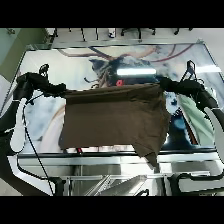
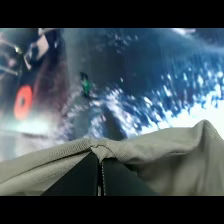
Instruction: Fold the shirts.
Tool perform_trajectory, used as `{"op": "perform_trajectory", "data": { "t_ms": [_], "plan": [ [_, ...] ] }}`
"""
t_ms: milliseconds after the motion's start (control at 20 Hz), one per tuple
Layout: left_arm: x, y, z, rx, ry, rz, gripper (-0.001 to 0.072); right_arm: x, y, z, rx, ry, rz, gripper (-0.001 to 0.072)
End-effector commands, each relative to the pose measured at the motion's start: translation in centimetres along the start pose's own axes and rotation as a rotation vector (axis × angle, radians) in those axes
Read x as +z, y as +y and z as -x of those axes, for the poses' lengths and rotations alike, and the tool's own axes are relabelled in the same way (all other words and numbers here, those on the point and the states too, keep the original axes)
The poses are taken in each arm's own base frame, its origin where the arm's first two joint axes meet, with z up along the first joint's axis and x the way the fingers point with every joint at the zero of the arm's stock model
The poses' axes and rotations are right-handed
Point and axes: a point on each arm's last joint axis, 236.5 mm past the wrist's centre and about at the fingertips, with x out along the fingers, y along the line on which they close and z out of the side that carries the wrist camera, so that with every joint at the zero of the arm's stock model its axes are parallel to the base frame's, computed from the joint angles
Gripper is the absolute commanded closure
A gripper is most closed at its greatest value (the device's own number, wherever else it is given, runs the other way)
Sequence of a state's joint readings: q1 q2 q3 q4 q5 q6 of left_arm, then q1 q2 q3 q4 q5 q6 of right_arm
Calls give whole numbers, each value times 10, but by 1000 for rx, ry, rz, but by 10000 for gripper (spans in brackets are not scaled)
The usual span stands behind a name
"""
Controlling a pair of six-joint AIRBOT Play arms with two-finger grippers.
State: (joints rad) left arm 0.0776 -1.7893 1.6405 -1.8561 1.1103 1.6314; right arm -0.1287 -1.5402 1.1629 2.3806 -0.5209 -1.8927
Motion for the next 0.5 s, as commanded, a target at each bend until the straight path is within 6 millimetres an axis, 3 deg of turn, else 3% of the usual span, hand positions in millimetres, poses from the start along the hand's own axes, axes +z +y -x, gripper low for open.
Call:
{"op": "perform_trajectory", "data": {
  "t_ms": [0, 200, 450],
  "plan": [
    [-17, 4, -10, 3, 73, 6, 692, -26, -14, 0, -22, 95, 32, 695],
    [-33, 11, -28, 10, 92, 26, 692, -62, -40, -6, -79, 156, 17, 695],
    [-43, 14, -38, 10, 104, 37, 692, -75, -50, -9, -100, 183, 25, 695]
  ]
}}
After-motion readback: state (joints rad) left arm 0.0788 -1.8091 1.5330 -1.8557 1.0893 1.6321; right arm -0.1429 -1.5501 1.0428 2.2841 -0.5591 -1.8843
